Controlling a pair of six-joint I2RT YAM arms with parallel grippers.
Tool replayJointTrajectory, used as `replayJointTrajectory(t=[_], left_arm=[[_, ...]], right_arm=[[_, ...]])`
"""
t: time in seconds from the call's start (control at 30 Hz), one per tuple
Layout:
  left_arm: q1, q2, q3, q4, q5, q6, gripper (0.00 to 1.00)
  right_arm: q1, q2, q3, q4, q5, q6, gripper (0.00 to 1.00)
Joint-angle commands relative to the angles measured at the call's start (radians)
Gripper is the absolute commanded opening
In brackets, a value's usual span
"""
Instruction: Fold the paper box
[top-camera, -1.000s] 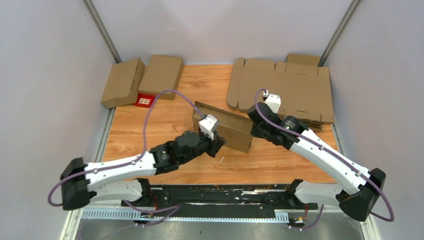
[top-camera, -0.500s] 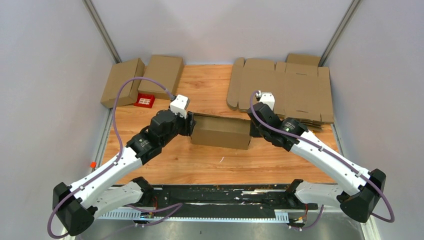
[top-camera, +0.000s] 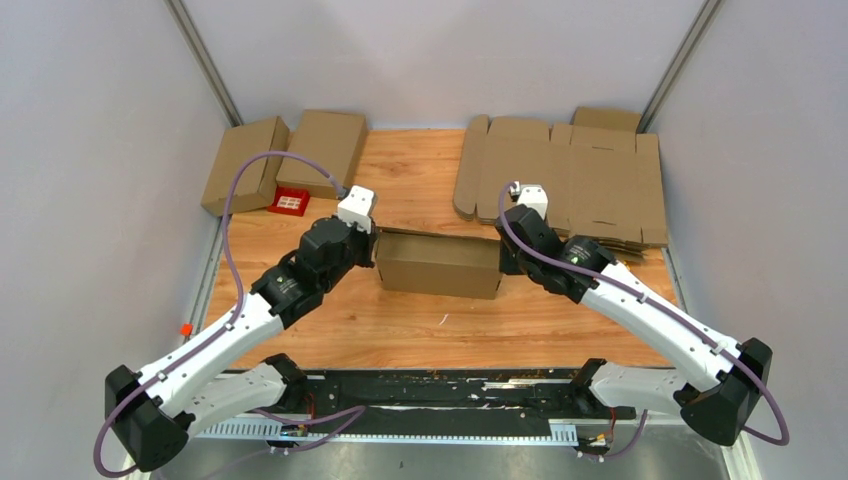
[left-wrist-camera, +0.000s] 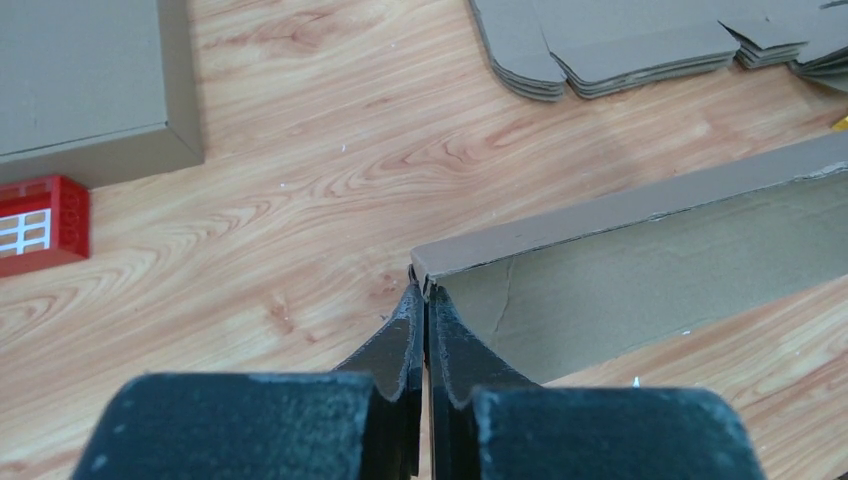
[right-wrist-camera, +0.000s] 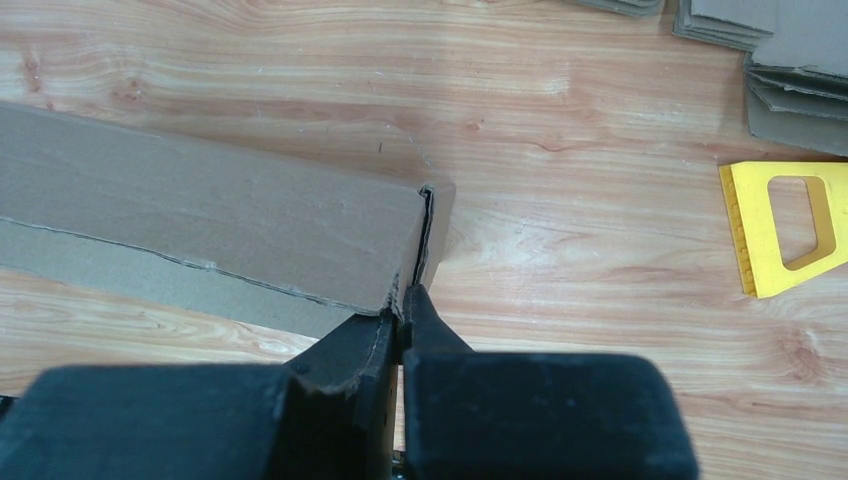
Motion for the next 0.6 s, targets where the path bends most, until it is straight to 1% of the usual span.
replayJointTrajectory(t=[0.0,0.2,0.3,0.37,0.43,0.5,0.57], left_arm=[[0.004,-0.002,-0.001,0.004,-0.003,-0.015,0.01],[0.004,-0.052,-0.134,0.057,0.013,-0.052,0.00],[0.004,-0.082,-0.171,0.070,0.040,-0.067,0.00],[0.003,-0.101,-0.183,0.082,0.053,-0.075,0.00],[0.002,-0.101,-0.189,0.088,0.064,-0.080,0.00],[-0.004,-0.086,-0.195,0.100,0.072,-0.087,0.00],[-0.006,-0.074,-0.210,0.120,0.067,-0.105,0.00]], right_arm=[[0.004,0.017,-0.054,-0.016,-0.012,-0.054,0.00],[0.005,0.001,-0.163,0.088,0.017,-0.084,0.00],[0.004,-0.005,-0.186,0.112,0.023,-0.096,0.01],[0.004,-0.006,-0.181,0.115,0.018,-0.112,0.06],[0.004,-0.012,-0.164,0.116,-0.004,-0.140,0.13],[0.004,-0.029,-0.157,0.121,-0.034,-0.172,0.16],[0.004,-0.060,-0.158,0.132,-0.057,-0.203,0.23]])
